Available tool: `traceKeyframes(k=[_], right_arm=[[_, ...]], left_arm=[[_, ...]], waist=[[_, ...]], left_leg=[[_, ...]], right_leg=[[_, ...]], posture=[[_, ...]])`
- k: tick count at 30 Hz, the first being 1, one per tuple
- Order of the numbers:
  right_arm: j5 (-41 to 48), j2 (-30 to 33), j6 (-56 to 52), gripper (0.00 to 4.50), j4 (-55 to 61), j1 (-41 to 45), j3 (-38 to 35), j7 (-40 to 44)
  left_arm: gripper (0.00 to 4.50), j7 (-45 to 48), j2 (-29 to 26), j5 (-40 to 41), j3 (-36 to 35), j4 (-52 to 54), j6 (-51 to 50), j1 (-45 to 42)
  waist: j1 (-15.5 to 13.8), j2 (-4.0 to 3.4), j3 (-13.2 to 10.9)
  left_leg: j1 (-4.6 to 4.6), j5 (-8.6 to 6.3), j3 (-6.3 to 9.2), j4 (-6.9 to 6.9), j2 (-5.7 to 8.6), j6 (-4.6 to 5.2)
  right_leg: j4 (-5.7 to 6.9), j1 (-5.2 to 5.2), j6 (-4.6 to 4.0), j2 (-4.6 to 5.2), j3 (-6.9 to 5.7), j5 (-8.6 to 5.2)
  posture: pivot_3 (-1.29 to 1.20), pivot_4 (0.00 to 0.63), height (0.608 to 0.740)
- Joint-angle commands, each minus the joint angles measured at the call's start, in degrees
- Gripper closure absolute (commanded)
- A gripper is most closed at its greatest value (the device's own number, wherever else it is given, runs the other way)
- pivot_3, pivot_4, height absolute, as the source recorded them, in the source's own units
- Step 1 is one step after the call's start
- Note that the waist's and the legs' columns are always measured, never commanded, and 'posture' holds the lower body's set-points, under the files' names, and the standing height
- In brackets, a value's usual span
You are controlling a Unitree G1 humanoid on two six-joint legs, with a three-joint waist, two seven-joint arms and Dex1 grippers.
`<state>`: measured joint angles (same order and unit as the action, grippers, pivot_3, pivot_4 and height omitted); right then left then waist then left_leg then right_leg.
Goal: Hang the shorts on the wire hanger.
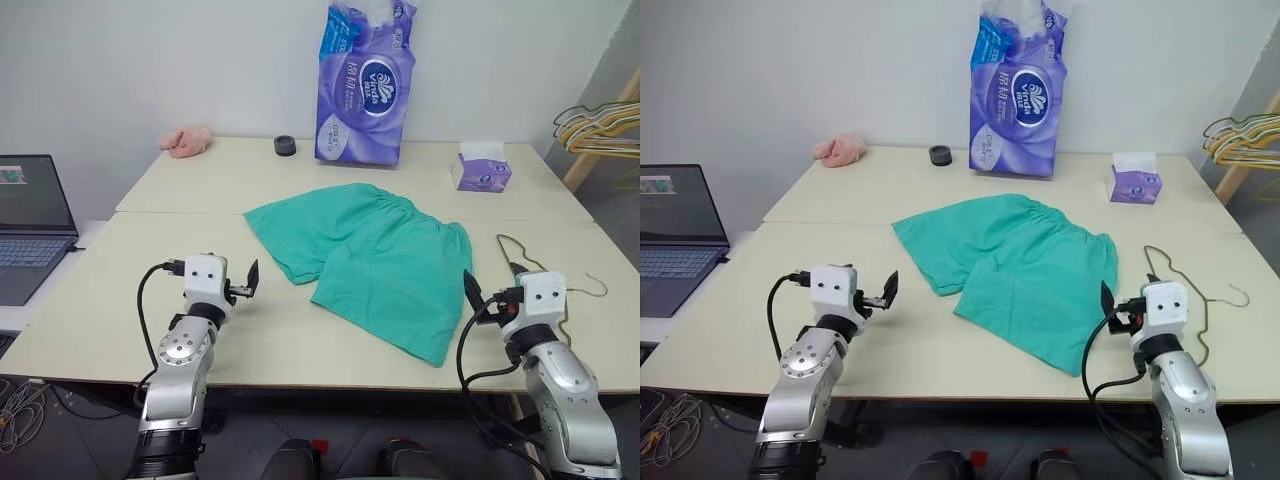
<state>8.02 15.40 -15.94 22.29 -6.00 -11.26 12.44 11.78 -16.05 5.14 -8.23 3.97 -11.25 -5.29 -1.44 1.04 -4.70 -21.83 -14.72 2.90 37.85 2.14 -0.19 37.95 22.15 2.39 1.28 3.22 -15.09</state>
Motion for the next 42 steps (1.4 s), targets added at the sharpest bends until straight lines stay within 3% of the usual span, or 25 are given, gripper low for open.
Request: traceKeyframes(k=[1,29,32,36,42], right_arm=[[0.49,0.6,-0.31,0.04,2.22,0.88,-1.3,-0.47],[0.16,1.37,4.26,0.04,-2.13,0.54,-1.37,1.38],[0.24,1.68,3.97,0.04,-1.08,-0.26,-1.55,1.57],[3.17,4.03,2.5,0.04,2.85,-3.43,-1.35,6.19],[9.77,13.17,-0.63,0.04,13.28,-13.0,-0.23,18.75]], left_arm=[[0.0,1.83,-0.84,1.33,-0.05,1.52,-0.43,-1.13],[0.0,2.88,-0.49,0.49,1.51,0.96,0.2,-1.76],[0.0,11.35,-0.42,7.78,2.42,3.66,-0.33,-1.21],[0.0,20.3,-3.81,8.16,8.62,5.77,-1.59,-2.35],[0.0,34.26,-7.64,7.74,20.94,4.57,-4.8,-8.91]], waist=[[0.0,0.0,0.0],[0.08,0.0,0.0],[0.12,-0.01,-0.01],[0.24,-0.02,-0.01],[1.7,-0.13,-0.03]], left_leg=[[0.0,0.0,0.0,0.0,0.0,0.0],[-0.01,0.0,0.0,-0.01,0.0,0.0],[-0.02,0.0,-0.01,0.0,0.0,0.0],[-0.05,0.0,-0.02,-0.01,0.01,0.0],[-0.05,-0.01,-0.07,-0.01,0.03,0.01]], right_leg=[[0.0,0.0,0.0,0.0,0.0,0.0],[-0.01,0.01,0.0,0.0,0.0,0.0],[-0.02,0.01,-0.01,0.0,0.01,-0.01],[-0.05,0.02,-0.13,0.0,0.0,-0.08],[-0.12,-0.02,-0.23,-0.13,0.03,-0.16]], posture=[[0.08,0.05,0.74],[0.05,0.049,0.74],[0.03,0.051,0.74],[-0.02,0.052,0.74],[-0.11,0.048,0.74]])
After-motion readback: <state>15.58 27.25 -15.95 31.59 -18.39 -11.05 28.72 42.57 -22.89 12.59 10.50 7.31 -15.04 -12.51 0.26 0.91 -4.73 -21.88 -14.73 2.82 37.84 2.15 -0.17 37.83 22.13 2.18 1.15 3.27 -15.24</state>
